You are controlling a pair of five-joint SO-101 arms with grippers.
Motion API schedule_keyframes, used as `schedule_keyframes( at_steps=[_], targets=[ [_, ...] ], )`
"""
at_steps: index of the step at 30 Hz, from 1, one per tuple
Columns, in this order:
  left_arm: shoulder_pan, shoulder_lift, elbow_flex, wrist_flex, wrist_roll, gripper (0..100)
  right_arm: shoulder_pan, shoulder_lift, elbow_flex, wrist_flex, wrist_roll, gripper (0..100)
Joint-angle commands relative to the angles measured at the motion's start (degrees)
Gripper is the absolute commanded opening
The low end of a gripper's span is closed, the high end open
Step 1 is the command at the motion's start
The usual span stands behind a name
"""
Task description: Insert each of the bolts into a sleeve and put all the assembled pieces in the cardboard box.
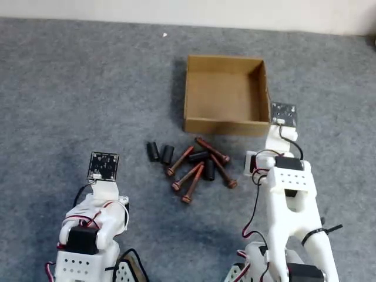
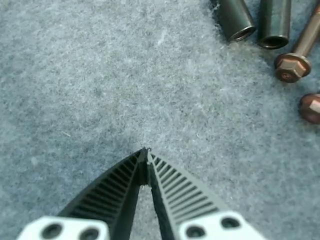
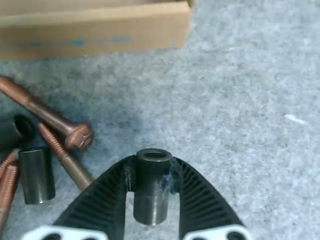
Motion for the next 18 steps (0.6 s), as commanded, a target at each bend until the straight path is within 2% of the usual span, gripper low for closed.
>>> schedule_keyframes(
  at_steps=[1, 4, 9, 15, 18],
  targets=[
    [-0.3, -0.4, -6.9, 0.3, -6.8, 1, 1.4, -1.8, -0.6, -1.5, -0.5, 0.5],
    [-4.4, -0.4, -11.9, 0.2, -16.7, 1, 2.0, -1.7, -0.5, -2.2, -0.5, 0.5],
    [-7.1, -0.1, -16.7, -8.2, -27.4, 1, 3.6, -1.7, -0.5, -2.6, -0.5, 0.5],
    [-0.7, 0.6, -20.5, -9.4, -29.8, 8, 4.3, -1.7, -0.6, -2.6, -0.5, 0.5],
    [2.5, 5.8, -23.3, -9.4, -29.8, 9, 5.7, -1.7, -0.6, -2.6, -1.5, 0.5]
  ],
)
